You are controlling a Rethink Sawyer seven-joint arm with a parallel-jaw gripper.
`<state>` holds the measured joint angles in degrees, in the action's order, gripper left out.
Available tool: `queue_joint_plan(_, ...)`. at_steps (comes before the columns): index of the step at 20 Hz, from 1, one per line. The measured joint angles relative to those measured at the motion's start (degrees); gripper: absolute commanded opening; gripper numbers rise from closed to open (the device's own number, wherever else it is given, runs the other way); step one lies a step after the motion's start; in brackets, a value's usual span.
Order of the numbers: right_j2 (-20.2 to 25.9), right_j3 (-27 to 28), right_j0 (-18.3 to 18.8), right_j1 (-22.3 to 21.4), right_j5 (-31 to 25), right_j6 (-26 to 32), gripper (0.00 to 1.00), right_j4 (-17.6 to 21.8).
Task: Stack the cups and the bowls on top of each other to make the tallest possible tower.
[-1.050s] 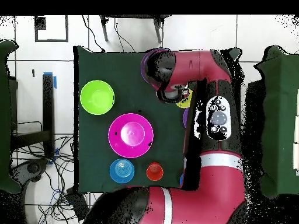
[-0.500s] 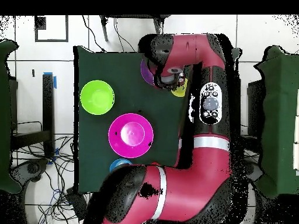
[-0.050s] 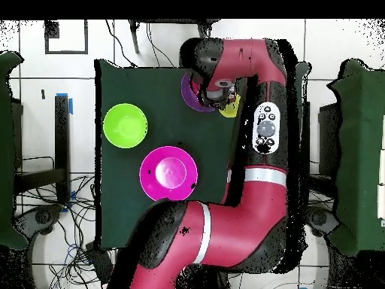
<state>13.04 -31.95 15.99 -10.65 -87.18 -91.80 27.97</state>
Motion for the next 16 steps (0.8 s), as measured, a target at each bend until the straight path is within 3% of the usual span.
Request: queue_joint_plan(16,0.2,10.5,-3.8,2.6,-8.2,0.0,0.0,0.0)
